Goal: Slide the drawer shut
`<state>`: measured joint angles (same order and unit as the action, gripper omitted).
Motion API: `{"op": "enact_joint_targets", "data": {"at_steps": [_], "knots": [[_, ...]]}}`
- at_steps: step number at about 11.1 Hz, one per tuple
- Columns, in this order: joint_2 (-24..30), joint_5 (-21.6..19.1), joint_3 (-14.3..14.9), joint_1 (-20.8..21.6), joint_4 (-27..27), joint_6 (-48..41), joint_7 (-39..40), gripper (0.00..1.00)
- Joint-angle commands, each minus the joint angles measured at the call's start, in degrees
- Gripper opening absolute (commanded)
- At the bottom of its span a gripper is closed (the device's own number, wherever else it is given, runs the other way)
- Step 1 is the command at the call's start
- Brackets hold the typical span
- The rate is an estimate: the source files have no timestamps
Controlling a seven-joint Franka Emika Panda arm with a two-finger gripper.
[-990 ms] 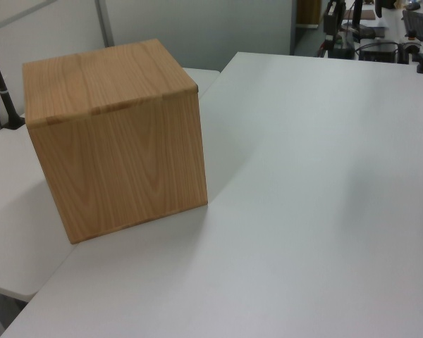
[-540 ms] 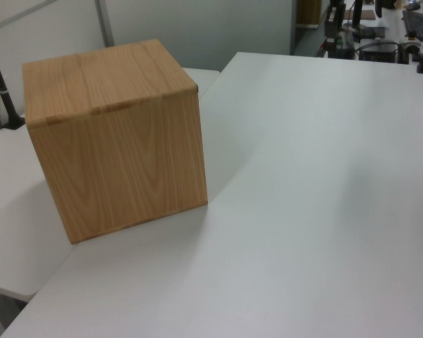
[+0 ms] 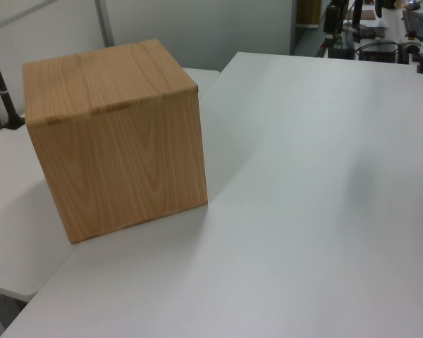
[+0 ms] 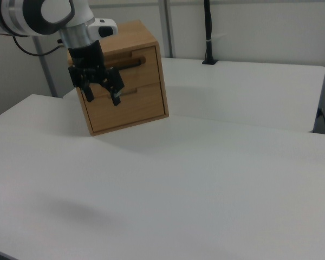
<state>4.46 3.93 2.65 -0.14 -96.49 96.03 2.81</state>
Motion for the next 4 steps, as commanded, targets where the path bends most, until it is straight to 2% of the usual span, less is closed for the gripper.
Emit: {"op": "enact_joint_targets", "data": {"at_steps": [1,4], "knots": [[-1.4,1.0,0.3,0.8,0.2,4.8,-0.1,1.0],[-1.9,1.0,0.3,1.1,0.2,5.0,-0.2,1.0]]}}
